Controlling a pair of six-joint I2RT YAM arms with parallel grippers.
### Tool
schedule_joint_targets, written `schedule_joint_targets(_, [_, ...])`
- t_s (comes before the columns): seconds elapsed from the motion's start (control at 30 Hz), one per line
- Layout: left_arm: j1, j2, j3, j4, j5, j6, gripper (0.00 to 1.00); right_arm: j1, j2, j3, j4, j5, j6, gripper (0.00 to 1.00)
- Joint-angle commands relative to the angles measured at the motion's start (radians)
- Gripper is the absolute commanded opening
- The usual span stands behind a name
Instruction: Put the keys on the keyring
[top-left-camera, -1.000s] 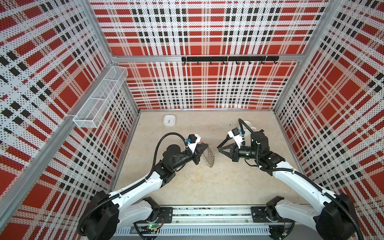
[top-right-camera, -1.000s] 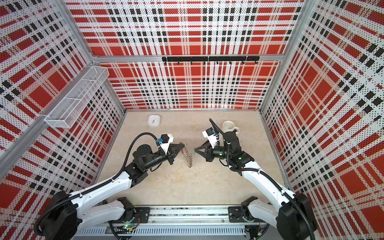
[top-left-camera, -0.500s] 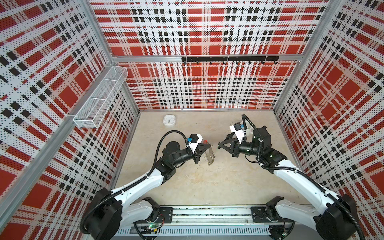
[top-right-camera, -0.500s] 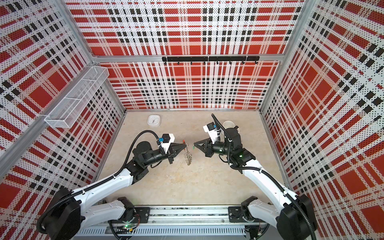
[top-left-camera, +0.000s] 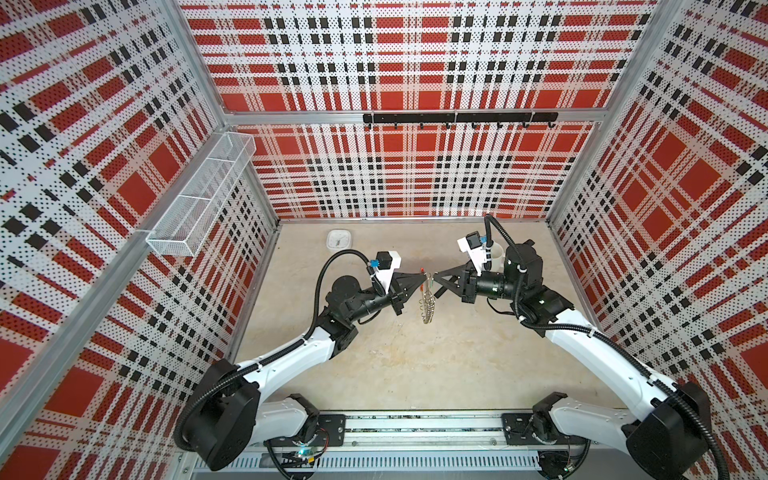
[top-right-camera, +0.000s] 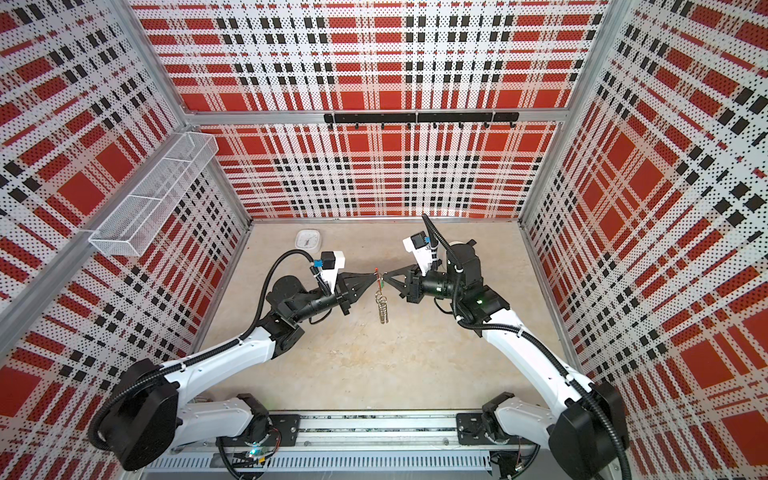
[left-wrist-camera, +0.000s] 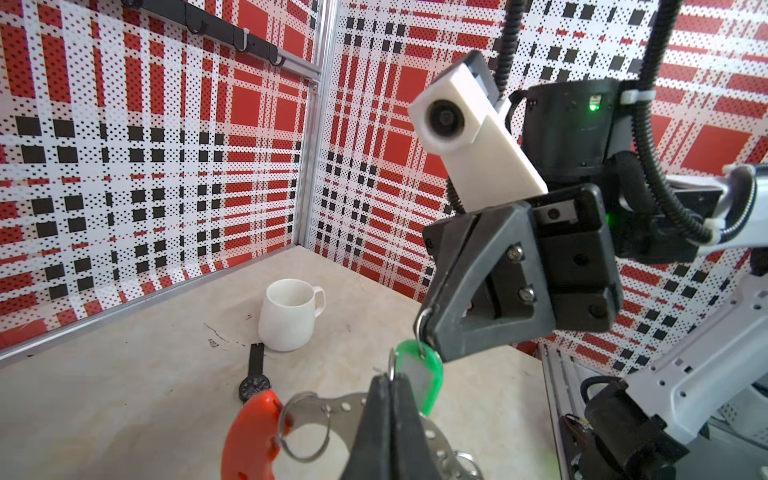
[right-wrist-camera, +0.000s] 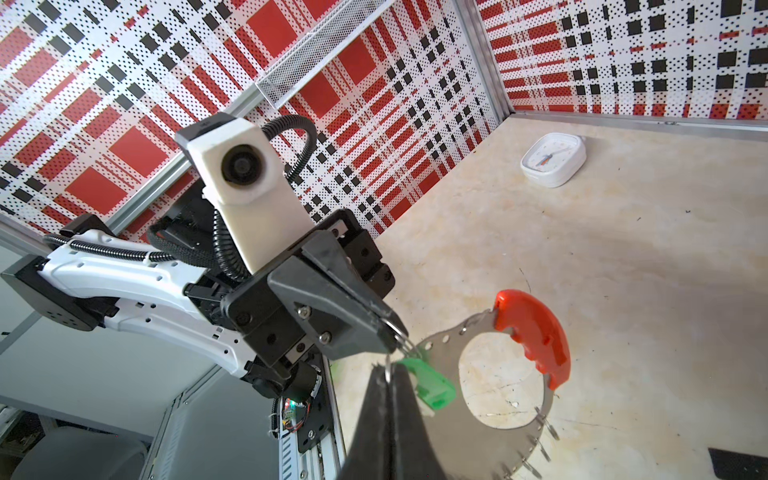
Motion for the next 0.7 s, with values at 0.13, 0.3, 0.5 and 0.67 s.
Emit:
schedule_joint_targets(0.13, [0.003, 0.008, 0.041, 0.074, 0.007, -0.054, 0.0, 0.02, 0.029, 0.057, -0.021, 0.03, -0.024, 0.0])
schedule_joint_targets(0.3, [0.003, 0.004, 0.038, 0.073, 0.01, -0.053, 0.0, 0.033, 0.05, 0.086, -0.034, 0.05, -0.035, 0.0])
schedule_joint_targets(0.5, [0.003, -0.002, 0.033, 0.074, 0.01, -0.048, 0.0, 0.039, 0.083, 0.111, -0.046, 0.061, -0.034, 0.0])
schedule_joint_targets(0.67, [0.005, 0.0, 0.035, 0.074, 0.006, -0.045, 0.0, 0.043, 0.09, 0.11, -0.056, 0.066, -0.036, 0.0])
